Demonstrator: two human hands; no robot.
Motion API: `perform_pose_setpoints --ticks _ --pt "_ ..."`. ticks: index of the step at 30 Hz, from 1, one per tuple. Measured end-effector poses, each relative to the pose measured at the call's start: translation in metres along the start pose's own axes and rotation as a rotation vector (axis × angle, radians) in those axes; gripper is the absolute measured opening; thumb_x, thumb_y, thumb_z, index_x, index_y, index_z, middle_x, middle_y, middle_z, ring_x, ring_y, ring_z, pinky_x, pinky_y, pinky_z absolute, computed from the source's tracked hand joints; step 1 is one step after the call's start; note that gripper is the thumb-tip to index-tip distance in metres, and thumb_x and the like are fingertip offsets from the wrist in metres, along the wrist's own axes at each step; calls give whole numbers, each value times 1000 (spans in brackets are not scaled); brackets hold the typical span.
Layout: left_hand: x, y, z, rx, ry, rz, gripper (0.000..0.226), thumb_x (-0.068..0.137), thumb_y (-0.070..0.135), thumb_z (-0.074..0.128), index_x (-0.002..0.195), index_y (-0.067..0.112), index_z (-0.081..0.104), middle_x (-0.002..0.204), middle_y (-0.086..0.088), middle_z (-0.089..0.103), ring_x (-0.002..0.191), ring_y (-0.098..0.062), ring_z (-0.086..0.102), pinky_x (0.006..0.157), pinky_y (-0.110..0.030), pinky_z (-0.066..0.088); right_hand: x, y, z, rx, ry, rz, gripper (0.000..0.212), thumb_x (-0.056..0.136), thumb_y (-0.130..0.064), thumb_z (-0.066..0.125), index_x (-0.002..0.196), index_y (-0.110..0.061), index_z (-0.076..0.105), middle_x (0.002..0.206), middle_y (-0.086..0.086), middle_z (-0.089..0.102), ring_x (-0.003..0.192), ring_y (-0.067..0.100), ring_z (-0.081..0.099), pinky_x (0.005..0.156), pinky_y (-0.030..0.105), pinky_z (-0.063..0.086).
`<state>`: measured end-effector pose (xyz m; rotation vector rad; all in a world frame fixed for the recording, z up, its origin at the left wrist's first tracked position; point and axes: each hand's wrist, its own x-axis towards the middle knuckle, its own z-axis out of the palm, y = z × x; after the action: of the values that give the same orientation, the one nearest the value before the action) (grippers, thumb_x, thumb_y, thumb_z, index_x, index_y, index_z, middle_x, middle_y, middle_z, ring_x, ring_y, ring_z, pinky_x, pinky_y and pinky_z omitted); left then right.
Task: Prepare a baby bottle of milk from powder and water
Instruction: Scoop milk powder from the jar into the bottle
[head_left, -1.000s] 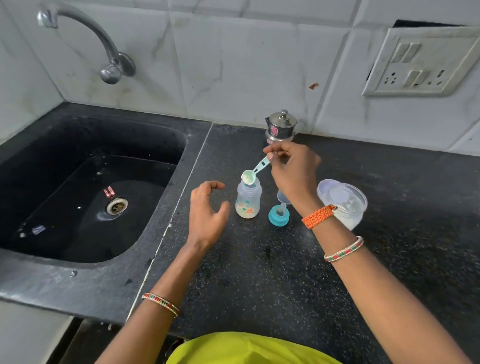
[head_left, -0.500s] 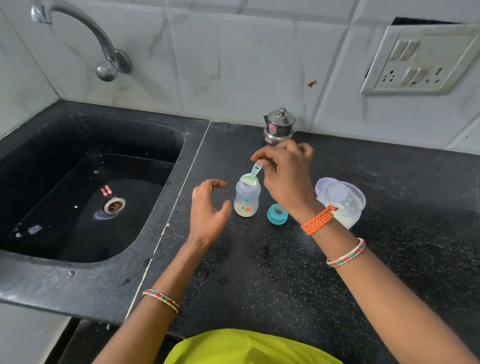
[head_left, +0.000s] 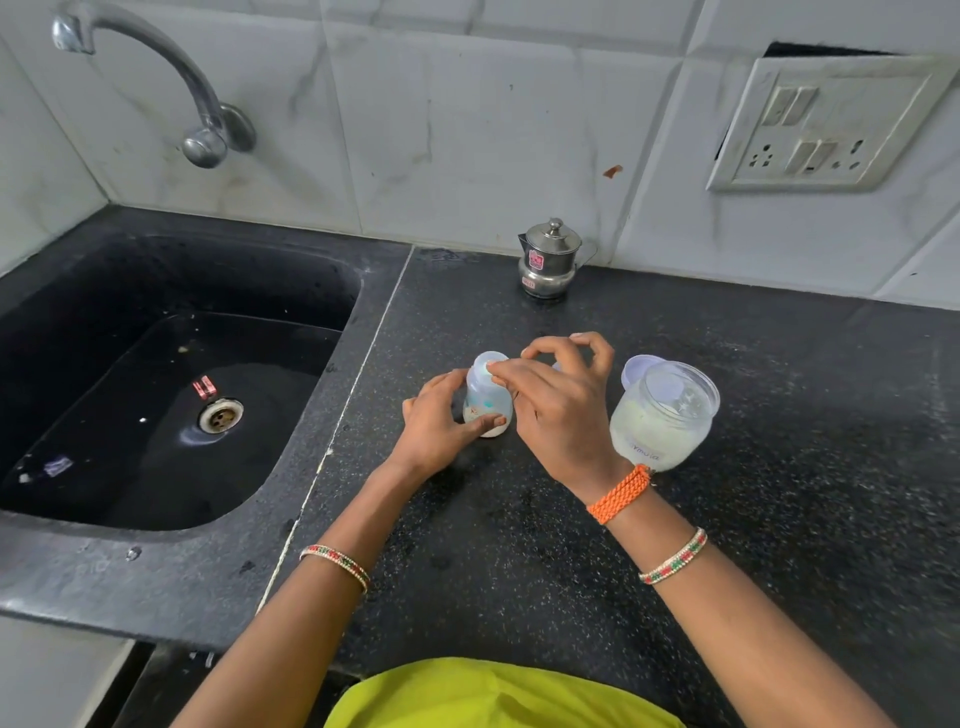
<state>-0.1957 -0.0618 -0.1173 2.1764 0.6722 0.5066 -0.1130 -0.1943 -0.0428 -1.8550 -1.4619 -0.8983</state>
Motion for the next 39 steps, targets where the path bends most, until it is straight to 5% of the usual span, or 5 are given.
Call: perform_pose_setpoints --ticks 7,19,24,29,39 --pt "-1 -3 2 6 27 20 46 77 44 70 116 27 53 110 11 59 110 -13 49 86 -34 23 3 -3 2 68 3 73 15 76 -4 69 86 -15 73 72 -6 71 80 19 62 89 39 28" --pt "-3 -9 5 17 -67 -16 65 76 46 72 129 34 37 130 11 53 125 -16 45 92 -33 16 26 54 -42 631 224 848 11 87 -5 63 94 -10 69 84 -1 68 77 1 61 72 15 46" --pt "-26 -12 7 -145 163 71 104 67 78 55 146 22 16 148 3 25 137 -10 20 113 -45 18 7 105 -74 461 298 989 12 85 -7 64 94 -15 59 75 -5 62 63 3 57 61 23 46" --pt "-32 12 11 -225 481 231 69 80 71 44 130 24 35 129 7 37 122 -12 35 102 -42 35 -18 114 -84 139 208 977 11 81 -13 69 78 -21 61 70 -6 63 63 7 59 71 39 56" --pt "-14 87 21 -144 508 652 26 86 19 52 111 16 47 113 3 48 112 -5 39 91 -42 39 -34 104 -65 -394 -329 651 27 81 -35 59 82 -14 76 93 5 60 96 27 47 87 40 27"
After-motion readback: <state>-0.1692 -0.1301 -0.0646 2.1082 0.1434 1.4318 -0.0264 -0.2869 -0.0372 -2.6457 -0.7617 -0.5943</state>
